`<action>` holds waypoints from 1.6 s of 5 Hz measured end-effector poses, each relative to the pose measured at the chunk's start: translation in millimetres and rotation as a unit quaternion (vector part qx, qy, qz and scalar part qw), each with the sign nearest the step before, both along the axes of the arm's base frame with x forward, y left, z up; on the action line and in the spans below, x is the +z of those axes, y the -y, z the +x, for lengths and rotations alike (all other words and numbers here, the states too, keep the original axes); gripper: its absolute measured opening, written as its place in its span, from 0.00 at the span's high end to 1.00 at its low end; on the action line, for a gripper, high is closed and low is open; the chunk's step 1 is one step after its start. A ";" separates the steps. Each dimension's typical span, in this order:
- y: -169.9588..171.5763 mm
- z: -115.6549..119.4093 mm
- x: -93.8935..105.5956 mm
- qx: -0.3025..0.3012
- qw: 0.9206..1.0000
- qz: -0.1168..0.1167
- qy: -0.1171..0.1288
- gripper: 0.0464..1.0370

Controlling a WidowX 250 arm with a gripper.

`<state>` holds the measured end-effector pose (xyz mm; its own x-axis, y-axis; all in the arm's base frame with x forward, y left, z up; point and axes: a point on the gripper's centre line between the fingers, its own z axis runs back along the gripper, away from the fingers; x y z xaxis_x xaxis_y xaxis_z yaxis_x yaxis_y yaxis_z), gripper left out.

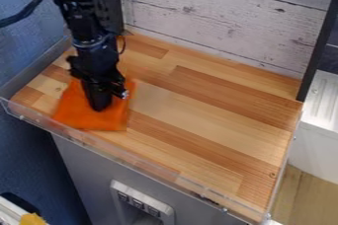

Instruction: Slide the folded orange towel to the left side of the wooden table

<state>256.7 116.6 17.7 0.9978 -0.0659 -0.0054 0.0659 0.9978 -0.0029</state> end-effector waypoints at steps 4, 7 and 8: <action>-30.3 9.3 -3.8 0.053 0.999 0.005 0.004 0.96; -2.3 21.4 35.7 0.048 0.999 0.003 -0.013 0.25; 21.8 29.5 47.7 0.046 0.999 0.006 -0.004 0.04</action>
